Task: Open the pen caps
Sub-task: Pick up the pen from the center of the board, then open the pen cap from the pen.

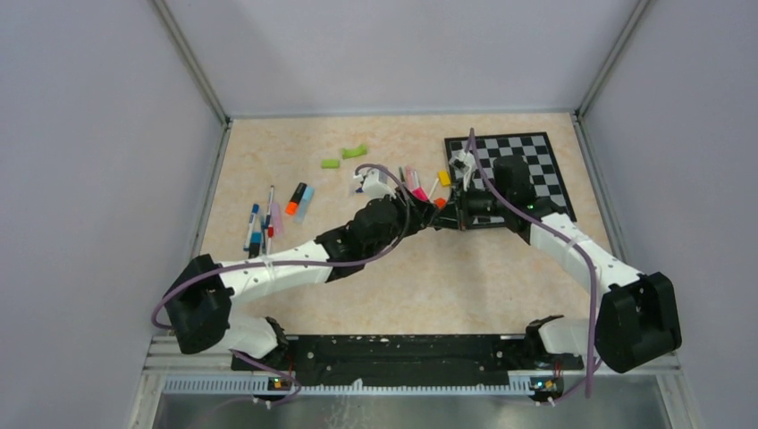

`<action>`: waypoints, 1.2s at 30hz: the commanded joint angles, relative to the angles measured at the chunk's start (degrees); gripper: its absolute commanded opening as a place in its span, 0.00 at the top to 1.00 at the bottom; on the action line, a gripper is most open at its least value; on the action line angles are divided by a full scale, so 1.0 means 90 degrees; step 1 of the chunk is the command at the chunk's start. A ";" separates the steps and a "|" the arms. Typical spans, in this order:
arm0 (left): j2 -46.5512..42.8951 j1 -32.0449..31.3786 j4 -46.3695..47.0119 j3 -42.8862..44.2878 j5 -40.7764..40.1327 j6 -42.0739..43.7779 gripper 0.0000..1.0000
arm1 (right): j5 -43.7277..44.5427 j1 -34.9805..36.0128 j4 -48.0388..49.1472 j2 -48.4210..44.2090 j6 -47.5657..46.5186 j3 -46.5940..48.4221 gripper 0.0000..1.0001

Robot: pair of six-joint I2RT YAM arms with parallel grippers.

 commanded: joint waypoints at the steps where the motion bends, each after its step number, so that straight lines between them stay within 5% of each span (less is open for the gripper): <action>1: -0.0782 -0.0089 0.1311 -0.0474 0.0228 0.1224 0.42 | -0.0989 -0.0282 0.0507 -0.0347 -0.0045 -0.0258 1.00; 4: -0.1296 -0.0064 0.2161 -0.1101 0.0569 0.2119 0.16 | -0.1681 -0.0541 0.0591 -0.0521 -0.0228 -0.0432 1.00; 7: -0.1935 0.0052 0.2699 -0.1599 0.1197 0.2963 0.02 | -0.2360 -0.0695 0.0690 -0.0717 -0.0442 -0.0684 1.00; 16: -0.2699 0.0761 0.3117 -0.2250 0.3373 0.3064 0.01 | -0.3825 -0.0862 0.1533 -0.1101 -0.0171 -0.1387 1.00; 29: -0.1249 0.0985 0.4909 -0.1969 0.4878 0.2418 0.02 | -0.4223 -0.0864 0.2421 -0.1031 0.0589 -0.1692 1.00; 36: -0.0573 0.0986 0.5614 -0.1906 0.5237 0.1955 0.27 | -0.4213 -0.0848 0.2562 -0.0970 0.0736 -0.1721 1.00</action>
